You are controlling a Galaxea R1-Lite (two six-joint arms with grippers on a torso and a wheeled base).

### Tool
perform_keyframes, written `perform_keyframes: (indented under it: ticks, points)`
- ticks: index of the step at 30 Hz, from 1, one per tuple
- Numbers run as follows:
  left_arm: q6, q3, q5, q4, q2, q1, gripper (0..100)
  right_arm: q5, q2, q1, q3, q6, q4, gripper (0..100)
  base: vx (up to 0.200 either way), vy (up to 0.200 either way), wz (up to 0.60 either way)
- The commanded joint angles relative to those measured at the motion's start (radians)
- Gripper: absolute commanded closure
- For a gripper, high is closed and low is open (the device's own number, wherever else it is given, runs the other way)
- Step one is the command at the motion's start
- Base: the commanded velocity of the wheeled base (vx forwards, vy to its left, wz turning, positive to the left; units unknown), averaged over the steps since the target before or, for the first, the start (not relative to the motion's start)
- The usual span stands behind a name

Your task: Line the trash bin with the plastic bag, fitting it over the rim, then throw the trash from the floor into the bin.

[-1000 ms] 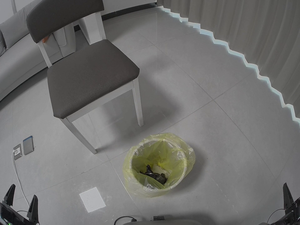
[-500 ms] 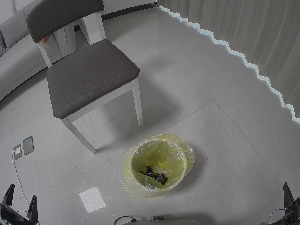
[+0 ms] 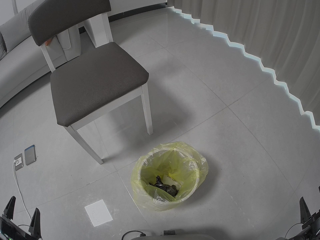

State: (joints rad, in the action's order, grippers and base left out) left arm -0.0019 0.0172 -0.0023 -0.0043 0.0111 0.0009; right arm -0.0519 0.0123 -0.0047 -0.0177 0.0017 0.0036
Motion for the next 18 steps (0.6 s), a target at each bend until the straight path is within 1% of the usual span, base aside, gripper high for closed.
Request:
perform_keyframes:
  ticks: [1,2,4,7,11,14,18]
  points:
    - [0.008,-0.017,-0.002,0.000,-0.011,0.001,0,-0.020,-0.008,0.002,0.018,0.044,-0.005,0,0.000,0.000,0.00]
    - [0.008,-0.017,-0.002,0.000,-0.011,0.001,0,-0.029,-0.008,0.002,0.018,0.055,-0.005,0,0.000,0.000,0.00]
    - [0.005,-0.017,-0.002,0.000,-0.011,0.001,0,-0.008,-0.008,0.005,0.016,0.009,-0.001,0,0.000,0.000,0.00]
    - [0.007,-0.017,-0.002,0.000,-0.011,0.001,0,-0.008,-0.006,0.003,0.016,0.026,-0.004,0,0.000,0.000,0.00]
    - [0.007,-0.017,-0.002,0.000,-0.011,0.001,0,0.003,-0.008,0.005,0.016,0.003,-0.002,0,0.000,0.000,0.00]
    - [0.005,-0.017,-0.002,0.000,-0.011,0.001,0,0.014,-0.008,0.005,0.018,0.008,-0.004,0,0.000,0.000,0.00]
    - [0.007,-0.017,-0.002,0.000,-0.011,0.001,0,0.010,-0.008,0.003,0.016,0.014,-0.004,0,0.000,0.000,0.00]
